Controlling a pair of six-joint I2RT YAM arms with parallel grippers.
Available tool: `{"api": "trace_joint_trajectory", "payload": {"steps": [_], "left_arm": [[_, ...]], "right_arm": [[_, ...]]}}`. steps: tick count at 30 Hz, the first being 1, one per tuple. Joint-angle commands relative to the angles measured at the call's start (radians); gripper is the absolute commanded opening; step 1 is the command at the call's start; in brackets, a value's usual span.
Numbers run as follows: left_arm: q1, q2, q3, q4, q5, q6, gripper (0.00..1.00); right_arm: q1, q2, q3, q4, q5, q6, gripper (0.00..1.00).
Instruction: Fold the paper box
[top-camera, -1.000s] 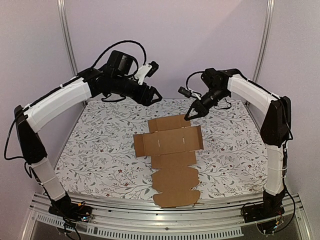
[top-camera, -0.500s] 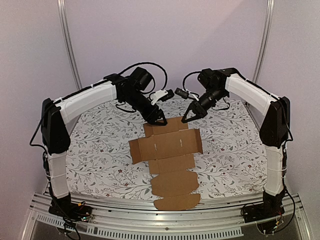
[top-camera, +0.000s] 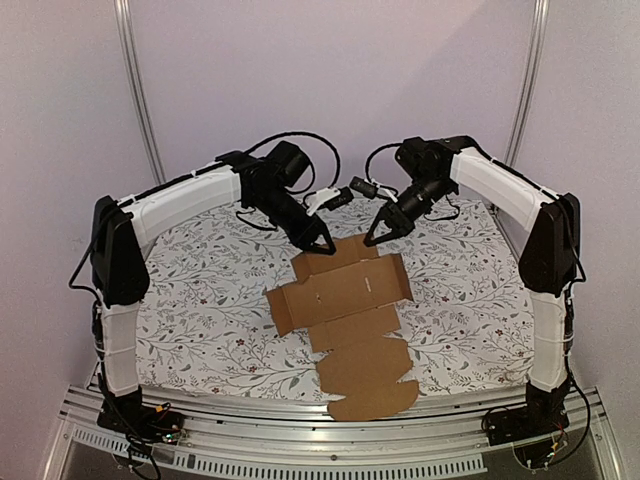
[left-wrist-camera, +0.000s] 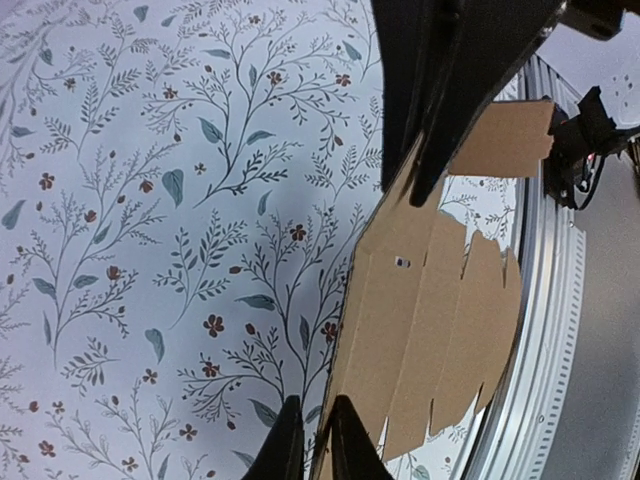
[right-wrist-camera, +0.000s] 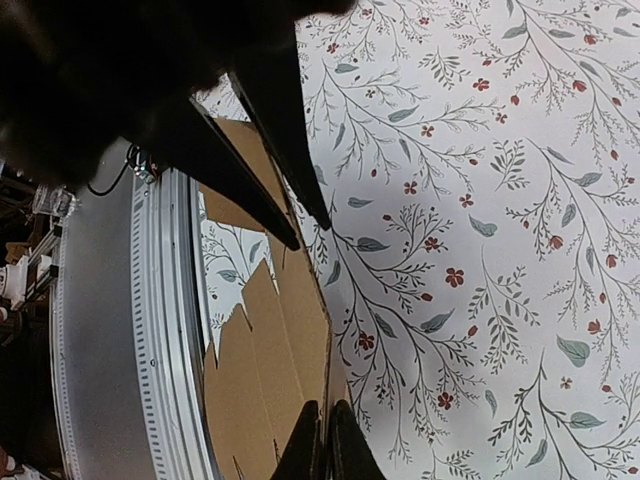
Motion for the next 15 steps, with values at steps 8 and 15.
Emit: {"api": "trace_joint_trajectory", "payload": {"steps": [8, 15], "left_arm": [[0.03, -0.006, -0.13, 0.181, 0.13, -0.222, 0.0], [0.077, -0.05, -0.28, 0.453, 0.156, -0.468, 0.0]], "right_arm": [[0.005, -0.069, -0.066, 0.122, -0.001, 0.121, 0.16], [0.008, -0.102, -0.119, 0.188, 0.039, 0.177, 0.16]]}}
